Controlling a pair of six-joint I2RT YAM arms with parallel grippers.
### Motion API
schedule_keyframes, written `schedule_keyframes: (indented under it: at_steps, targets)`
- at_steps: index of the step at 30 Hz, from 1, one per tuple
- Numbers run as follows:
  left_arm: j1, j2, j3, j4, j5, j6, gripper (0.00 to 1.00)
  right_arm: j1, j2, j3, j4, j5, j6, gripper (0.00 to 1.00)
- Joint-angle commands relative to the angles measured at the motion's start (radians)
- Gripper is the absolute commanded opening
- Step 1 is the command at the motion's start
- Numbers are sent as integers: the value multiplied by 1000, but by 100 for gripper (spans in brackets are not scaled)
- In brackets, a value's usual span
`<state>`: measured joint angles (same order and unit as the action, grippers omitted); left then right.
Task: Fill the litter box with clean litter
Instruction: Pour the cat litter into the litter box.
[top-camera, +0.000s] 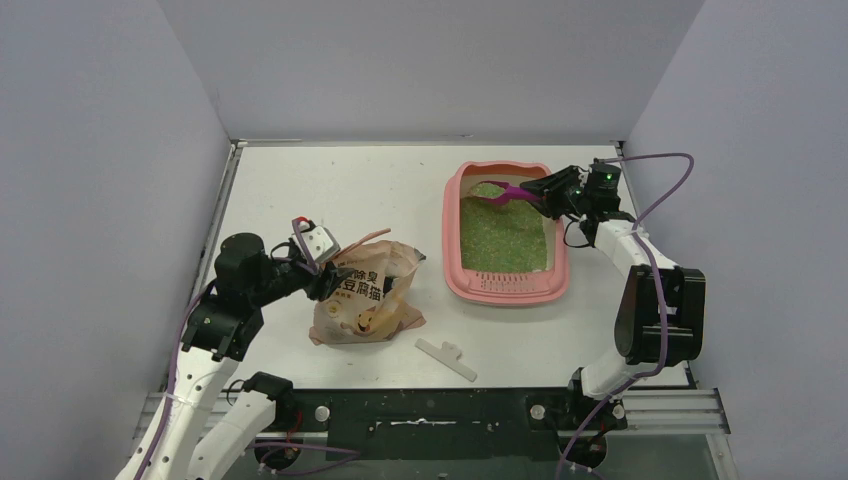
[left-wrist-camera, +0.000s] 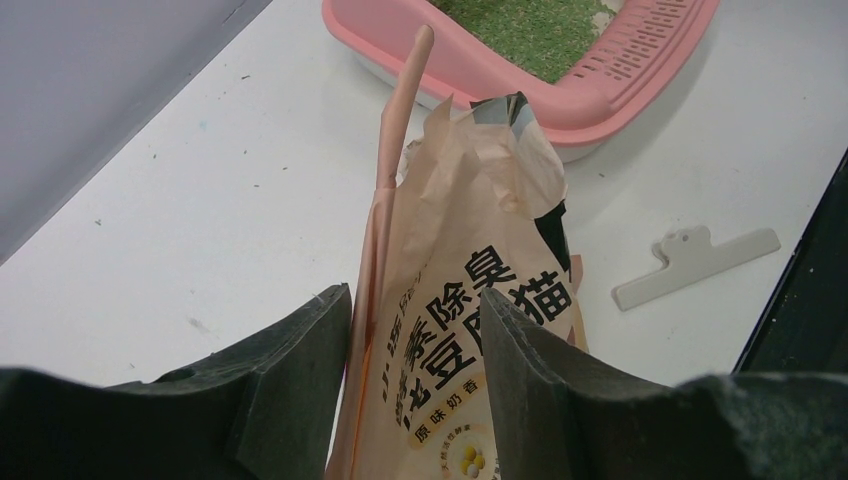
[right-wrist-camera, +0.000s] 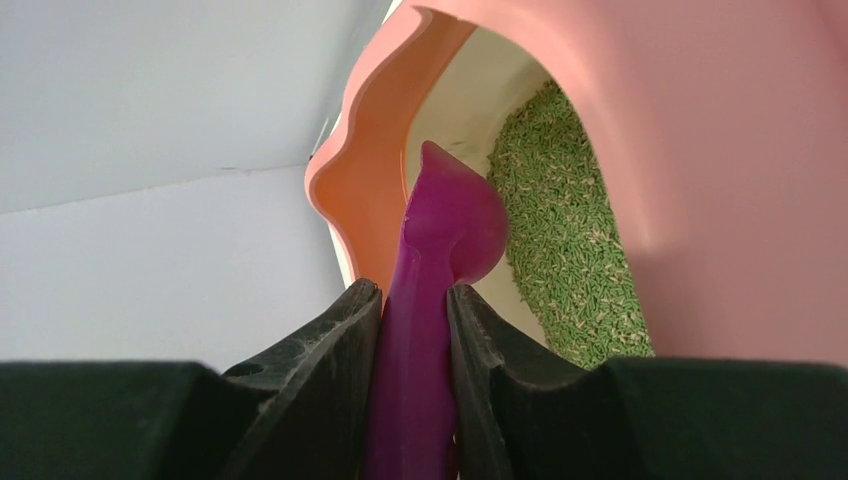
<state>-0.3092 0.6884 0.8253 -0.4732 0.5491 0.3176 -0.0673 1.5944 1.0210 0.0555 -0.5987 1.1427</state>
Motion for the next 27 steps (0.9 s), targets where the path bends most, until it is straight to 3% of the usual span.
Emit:
schedule_keyframes:
  at_steps: [1, 22, 27]
  targets:
    - [-4, -9, 46, 54, -15, -5, 48, 2, -6, 53, 64, 36, -3, 0]
    - [-4, -32, 75, 18, -35, 10, 55, -107, -160, 9, -109, 79, -95, 0]
    - [-4, -49, 71, 9, -41, 12, 56, -121, -213, -27, -138, 19, -86, 0]
